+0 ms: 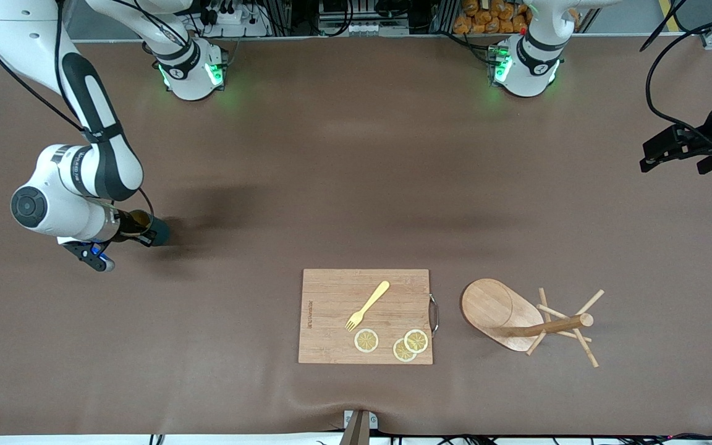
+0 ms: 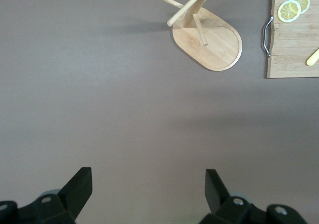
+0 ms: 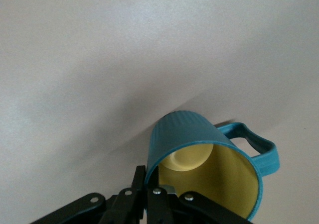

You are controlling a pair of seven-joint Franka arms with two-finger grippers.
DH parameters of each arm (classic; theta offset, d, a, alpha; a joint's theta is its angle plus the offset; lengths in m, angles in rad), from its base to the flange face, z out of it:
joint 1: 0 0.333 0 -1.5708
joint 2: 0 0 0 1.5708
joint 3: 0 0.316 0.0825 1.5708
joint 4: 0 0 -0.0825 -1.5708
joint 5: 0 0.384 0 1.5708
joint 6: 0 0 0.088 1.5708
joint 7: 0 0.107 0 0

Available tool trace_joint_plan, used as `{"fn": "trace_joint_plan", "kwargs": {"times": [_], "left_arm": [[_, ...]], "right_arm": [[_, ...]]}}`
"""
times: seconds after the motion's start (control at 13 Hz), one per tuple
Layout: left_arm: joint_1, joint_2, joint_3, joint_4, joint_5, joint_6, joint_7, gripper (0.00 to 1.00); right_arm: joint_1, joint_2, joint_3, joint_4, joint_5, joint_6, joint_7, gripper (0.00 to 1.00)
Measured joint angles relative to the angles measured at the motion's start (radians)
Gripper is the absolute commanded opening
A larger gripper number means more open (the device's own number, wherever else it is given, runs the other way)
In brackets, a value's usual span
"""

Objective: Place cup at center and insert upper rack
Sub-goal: 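Lower the right gripper and grasp the teal mug rim, then carry the teal mug with the right gripper to the table center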

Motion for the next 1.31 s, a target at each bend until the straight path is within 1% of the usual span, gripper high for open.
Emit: {"fn": "trace_joint_plan", "kwargs": {"times": [0.23,0.46,0.54,0.69,0.85,1.0,1.15,1.31], "left_arm": [[0.0,0.0,0.0,0.0,0.0,0.0,0.0,1.0],[0.0,0.0,0.001,0.0,0.0,0.0,0.0,1.0],[0.0,0.0,0.001,0.0,0.0,0.0,0.0,1.0],[0.002,0.0,0.003,0.001,0.0,0.0,0.0,1.0],[0.003,0.0,0.006,0.001,0.0,0.0,0.0,1.0],[0.005,0.0,0.008,0.002,0.0,0.0,0.0,1.0],[0.005,0.0,0.008,0.002,0.0,0.0,0.0,1.0],[0.005,0.0,0.01,0.002,0.0,0.0,0.0,1.0]], "right_arm": [[0.035,-0.035,0.004,0.02,0.0,-0.059,0.001,0.0],[0.094,-0.098,0.007,0.063,0.0,-0.168,0.062,0.0],[0.124,-0.113,0.008,0.095,0.001,-0.23,0.119,0.0],[0.207,-0.129,0.012,0.195,0.002,-0.365,0.272,0.0],[0.305,-0.135,0.017,0.29,0.006,-0.449,0.423,0.0],[0.408,-0.135,0.019,0.348,0.024,-0.464,0.56,0.0],[0.5,-0.127,0.02,0.396,0.07,-0.459,0.717,0.0],[0.571,-0.095,0.02,0.448,0.089,-0.44,0.866,0.0]]}}
